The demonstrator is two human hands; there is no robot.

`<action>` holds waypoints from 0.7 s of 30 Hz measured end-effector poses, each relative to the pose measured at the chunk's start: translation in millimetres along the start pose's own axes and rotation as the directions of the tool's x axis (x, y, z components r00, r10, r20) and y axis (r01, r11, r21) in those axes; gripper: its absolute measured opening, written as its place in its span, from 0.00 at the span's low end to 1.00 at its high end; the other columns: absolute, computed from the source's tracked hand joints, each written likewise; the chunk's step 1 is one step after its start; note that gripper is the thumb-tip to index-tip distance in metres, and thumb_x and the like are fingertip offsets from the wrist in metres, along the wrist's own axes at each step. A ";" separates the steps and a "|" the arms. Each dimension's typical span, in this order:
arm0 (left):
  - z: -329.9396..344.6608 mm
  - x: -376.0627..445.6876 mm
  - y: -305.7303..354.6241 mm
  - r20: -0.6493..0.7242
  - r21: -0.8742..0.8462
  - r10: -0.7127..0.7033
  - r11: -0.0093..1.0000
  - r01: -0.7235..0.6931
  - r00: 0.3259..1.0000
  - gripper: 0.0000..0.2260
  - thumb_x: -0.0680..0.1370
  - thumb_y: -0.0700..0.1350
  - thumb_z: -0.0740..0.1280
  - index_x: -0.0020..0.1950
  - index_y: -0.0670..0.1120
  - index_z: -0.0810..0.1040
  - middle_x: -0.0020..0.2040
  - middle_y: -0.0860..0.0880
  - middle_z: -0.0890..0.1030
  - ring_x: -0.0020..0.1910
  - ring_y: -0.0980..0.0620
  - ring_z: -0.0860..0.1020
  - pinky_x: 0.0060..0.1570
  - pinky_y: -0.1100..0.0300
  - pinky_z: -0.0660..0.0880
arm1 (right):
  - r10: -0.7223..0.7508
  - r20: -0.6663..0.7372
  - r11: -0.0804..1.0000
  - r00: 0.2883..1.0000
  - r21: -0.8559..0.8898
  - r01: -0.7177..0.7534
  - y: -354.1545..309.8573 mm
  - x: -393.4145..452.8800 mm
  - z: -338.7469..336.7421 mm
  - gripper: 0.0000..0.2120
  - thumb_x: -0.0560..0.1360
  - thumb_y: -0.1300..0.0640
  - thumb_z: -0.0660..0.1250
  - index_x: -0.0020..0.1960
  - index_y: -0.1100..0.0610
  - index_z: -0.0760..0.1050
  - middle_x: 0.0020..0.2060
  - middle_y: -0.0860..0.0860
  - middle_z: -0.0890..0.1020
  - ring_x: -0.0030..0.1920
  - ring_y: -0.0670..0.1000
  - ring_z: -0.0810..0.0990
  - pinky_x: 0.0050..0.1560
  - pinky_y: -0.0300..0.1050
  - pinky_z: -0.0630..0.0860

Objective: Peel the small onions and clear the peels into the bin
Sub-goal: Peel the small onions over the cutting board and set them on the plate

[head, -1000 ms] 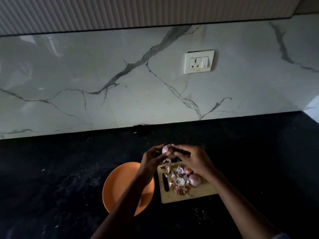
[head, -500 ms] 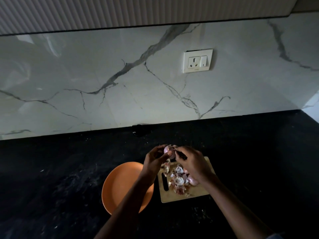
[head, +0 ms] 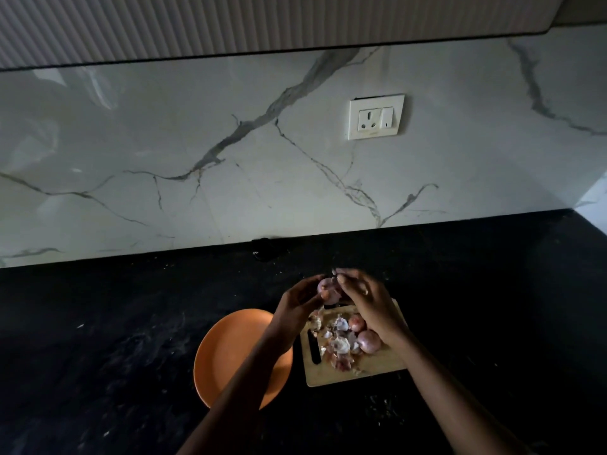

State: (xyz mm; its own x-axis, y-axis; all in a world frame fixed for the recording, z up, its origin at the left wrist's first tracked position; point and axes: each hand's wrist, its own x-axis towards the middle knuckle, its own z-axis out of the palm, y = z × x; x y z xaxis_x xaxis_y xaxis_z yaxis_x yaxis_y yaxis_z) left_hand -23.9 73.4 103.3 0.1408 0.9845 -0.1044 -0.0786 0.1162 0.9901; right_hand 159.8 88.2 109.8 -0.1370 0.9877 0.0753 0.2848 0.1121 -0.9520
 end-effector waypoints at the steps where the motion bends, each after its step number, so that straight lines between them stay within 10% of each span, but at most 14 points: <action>1: 1.0 0.1 -0.7 0.007 0.009 0.002 1.000 -0.002 1.000 0.17 0.80 0.40 0.68 0.69 0.43 0.75 0.61 0.47 0.83 0.60 0.48 0.81 0.56 0.57 0.78 | 0.009 0.019 1.000 1.000 0.009 -0.009 2.0 -0.2 -0.4 0.17 0.78 0.43 0.67 0.64 0.49 0.79 0.58 0.43 0.83 0.60 0.39 0.80 0.60 0.38 0.76; 21: -0.2 -3.4 -7.5 -0.009 -0.022 -0.083 0.996 0.082 0.997 0.11 0.82 0.39 0.63 0.63 0.46 0.78 0.57 0.46 0.84 0.56 0.49 0.83 0.54 0.56 0.79 | 0.057 0.079 0.998 0.995 0.023 -0.059 2.1 -10.3 -4.1 0.08 0.78 0.55 0.71 0.56 0.50 0.80 0.46 0.46 0.85 0.41 0.38 0.83 0.40 0.32 0.75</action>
State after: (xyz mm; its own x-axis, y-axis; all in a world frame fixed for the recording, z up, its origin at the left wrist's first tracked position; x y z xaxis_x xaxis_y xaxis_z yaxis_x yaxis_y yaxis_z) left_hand -24.0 69.3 96.3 0.1383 0.9726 -0.1867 -0.0887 0.1999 0.9758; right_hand 165.8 78.7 108.3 -0.1952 0.9808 -0.0027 0.2703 0.0512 -0.9614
